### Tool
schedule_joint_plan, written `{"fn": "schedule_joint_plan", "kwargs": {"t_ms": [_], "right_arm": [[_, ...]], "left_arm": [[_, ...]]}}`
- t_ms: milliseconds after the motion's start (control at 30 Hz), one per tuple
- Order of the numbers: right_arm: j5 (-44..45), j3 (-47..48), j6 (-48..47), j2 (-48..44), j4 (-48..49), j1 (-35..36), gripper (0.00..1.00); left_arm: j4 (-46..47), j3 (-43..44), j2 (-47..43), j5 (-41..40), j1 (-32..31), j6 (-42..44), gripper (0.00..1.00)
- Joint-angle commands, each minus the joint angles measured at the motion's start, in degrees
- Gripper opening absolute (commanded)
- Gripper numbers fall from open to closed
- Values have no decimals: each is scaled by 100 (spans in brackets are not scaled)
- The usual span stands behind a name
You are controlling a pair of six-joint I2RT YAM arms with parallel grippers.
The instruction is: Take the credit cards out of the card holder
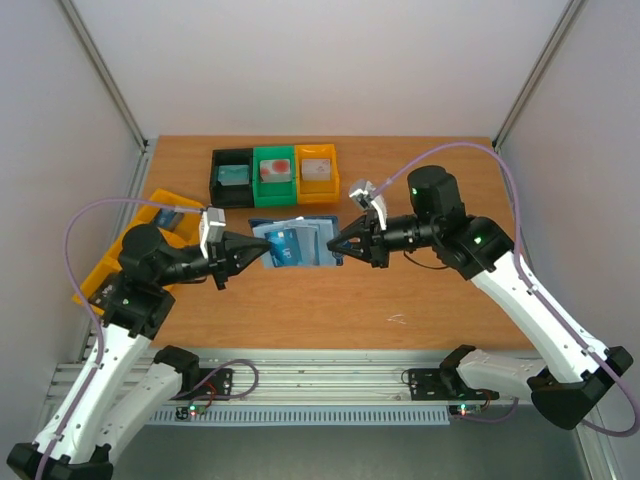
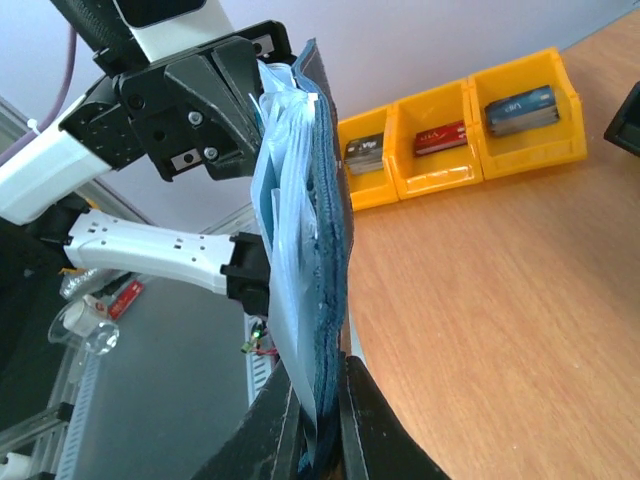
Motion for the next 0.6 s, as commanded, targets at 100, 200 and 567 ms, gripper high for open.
{"fn": "schedule_joint_plan", "kwargs": {"t_ms": [100, 200, 567], "right_arm": [[-196, 179, 77, -57, -83, -59, 1], [-126, 199, -8, -128, -33, -68, 1], [-143, -802, 678, -273, 142, -1552, 1]], "left_arm": [[9, 216, -18, -16, 52, 195, 0], [-519, 312, -52, -235, 53, 481, 0], [-1051, 282, -256, -2571, 59, 1040, 0]]}}
